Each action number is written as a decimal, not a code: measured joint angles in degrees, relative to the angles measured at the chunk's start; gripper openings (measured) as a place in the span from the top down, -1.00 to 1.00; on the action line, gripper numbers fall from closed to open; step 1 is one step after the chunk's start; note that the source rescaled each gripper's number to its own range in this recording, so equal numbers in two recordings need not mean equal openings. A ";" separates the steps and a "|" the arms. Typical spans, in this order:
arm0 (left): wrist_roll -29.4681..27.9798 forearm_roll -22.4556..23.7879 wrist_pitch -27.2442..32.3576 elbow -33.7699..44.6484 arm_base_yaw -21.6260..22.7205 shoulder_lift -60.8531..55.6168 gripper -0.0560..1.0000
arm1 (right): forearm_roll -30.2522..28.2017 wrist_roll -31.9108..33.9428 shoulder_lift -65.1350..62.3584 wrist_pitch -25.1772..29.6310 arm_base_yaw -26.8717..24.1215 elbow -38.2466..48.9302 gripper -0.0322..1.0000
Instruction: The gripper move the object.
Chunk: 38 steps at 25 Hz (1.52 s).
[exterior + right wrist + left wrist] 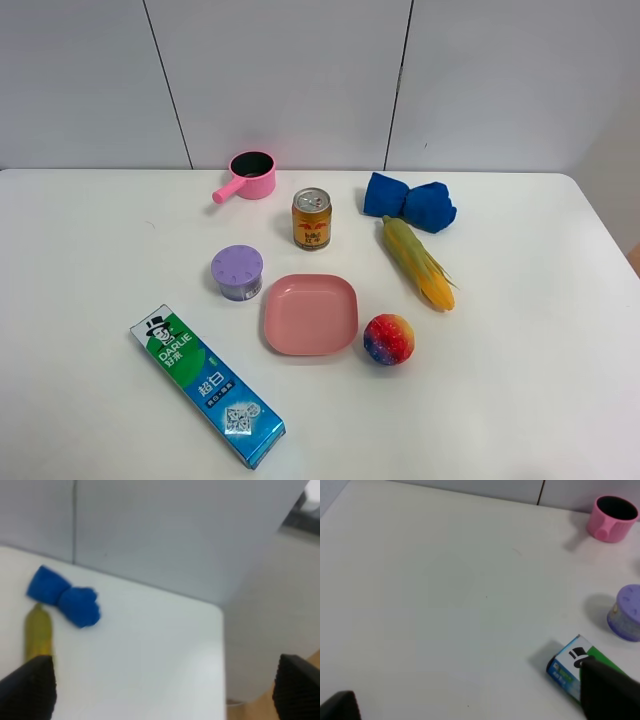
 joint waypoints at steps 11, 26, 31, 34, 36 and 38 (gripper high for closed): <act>-0.06 0.00 0.00 0.00 0.00 0.00 -1.00 | 19.26 -0.87 -15.28 0.12 0.00 16.75 -0.69; -0.07 0.00 0.01 0.00 0.00 0.00 -1.00 | 27.70 -5.61 -22.07 -6.50 0.00 41.05 -0.69; -0.07 0.00 0.01 0.00 0.00 0.00 -1.00 | 27.63 -5.61 -22.26 -7.88 0.00 42.33 -0.69; -0.02 0.00 0.01 0.00 0.00 0.00 -1.00 | 27.63 -5.55 -22.26 -8.06 0.00 42.33 -0.69; -0.02 0.00 0.01 0.00 0.00 0.00 -1.00 | 27.63 -5.55 -22.26 -8.06 0.00 42.33 -0.69; -0.02 0.00 0.01 0.00 0.00 0.00 -1.00 | 27.63 -5.50 -22.39 -8.06 -0.06 42.33 -0.69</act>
